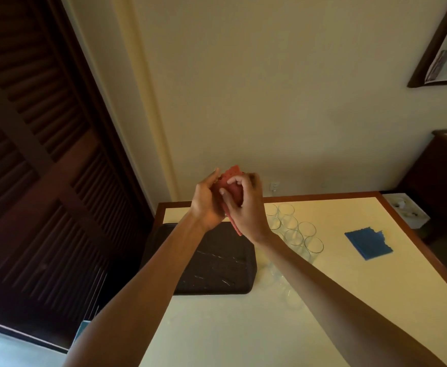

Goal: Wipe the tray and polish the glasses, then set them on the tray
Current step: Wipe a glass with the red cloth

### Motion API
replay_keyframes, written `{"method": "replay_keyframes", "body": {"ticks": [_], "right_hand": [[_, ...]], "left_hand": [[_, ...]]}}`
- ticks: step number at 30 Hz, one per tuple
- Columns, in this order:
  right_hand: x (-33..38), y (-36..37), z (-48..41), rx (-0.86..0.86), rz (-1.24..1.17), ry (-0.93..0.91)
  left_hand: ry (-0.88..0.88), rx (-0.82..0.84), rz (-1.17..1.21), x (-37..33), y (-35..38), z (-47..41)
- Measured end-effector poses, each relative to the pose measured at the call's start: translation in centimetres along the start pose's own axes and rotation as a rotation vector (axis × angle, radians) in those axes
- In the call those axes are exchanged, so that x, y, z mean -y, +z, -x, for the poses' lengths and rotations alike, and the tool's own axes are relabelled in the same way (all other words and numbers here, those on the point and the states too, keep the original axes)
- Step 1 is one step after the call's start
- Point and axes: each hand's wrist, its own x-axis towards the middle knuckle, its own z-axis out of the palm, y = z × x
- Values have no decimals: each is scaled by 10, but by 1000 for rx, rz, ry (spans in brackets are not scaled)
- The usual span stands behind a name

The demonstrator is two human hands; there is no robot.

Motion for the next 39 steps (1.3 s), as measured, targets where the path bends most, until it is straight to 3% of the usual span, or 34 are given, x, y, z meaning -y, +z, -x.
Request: {"method": "replay_keyframes", "body": {"ticks": [7, 11, 14, 19, 21, 24, 28, 30, 35, 39], "right_hand": [[7, 11, 5, 93, 131, -39], [7, 15, -3, 208, 96, 98], [2, 17, -17, 208, -70, 285], [18, 3, -24, 178, -636, 671], [27, 0, -13, 193, -707, 777], [34, 5, 11, 225, -530, 699], [37, 18, 14, 32, -193, 364], [34, 17, 0, 1, -149, 316], [38, -6, -32, 46, -486, 650], [45, -9, -30, 123, -703, 857]], "left_hand": [[-7, -2, 41, -3, -2, 7], [16, -82, -116, 1, -2, 3], [49, -119, -172, 0, 4, 7], [166, -201, -345, -2, 21, 16], [194, -278, -347, -5, 23, 11], [250, -327, -348, -8, 21, 9], [249, -333, -385, -3, 23, 17], [228, -321, -381, 1, 26, 22], [293, -283, -399, -1, 37, 34], [301, -386, -445, -3, 33, 17]]}}
